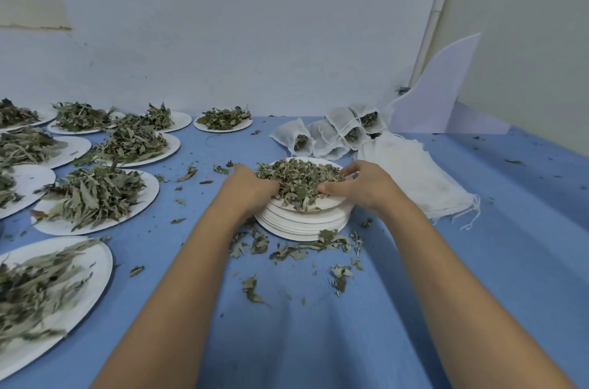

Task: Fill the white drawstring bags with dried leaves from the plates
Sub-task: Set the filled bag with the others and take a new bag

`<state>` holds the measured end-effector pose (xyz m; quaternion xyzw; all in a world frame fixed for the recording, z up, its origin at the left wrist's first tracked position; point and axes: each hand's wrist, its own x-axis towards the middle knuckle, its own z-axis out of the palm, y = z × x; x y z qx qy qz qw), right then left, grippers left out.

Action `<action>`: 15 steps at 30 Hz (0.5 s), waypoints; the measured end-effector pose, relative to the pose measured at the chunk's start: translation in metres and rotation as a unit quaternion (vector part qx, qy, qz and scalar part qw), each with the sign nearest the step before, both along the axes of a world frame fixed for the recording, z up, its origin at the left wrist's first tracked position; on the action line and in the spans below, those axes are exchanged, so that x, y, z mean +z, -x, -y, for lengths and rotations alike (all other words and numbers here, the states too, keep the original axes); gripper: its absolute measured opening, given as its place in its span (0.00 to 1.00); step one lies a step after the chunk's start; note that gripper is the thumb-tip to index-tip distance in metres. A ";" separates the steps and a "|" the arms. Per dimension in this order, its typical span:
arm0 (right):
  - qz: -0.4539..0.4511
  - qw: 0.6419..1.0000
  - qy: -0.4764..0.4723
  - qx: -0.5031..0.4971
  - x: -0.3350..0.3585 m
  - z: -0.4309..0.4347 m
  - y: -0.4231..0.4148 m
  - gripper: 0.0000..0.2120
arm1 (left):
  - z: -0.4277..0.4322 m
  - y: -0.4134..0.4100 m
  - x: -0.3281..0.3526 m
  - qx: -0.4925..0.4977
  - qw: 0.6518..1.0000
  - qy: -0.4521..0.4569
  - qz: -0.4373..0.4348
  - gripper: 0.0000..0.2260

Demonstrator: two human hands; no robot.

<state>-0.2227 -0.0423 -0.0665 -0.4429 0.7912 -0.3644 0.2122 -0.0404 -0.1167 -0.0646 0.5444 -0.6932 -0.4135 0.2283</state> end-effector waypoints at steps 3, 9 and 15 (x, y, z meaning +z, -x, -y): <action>0.004 1.000 -0.014 0.017 0.003 -0.001 0.004 0.36 | 0.001 -0.001 0.007 0.017 0.999 0.031 -0.030 0.04; -0.018 0.996 -0.047 0.079 0.013 -0.008 0.016 0.47 | -0.006 -0.003 0.005 -0.115 0.989 0.088 0.009 0.53; -0.133 0.962 -0.142 0.193 -0.002 -0.006 0.012 0.51 | 0.001 0.012 -0.011 -0.181 0.957 0.130 0.186 0.58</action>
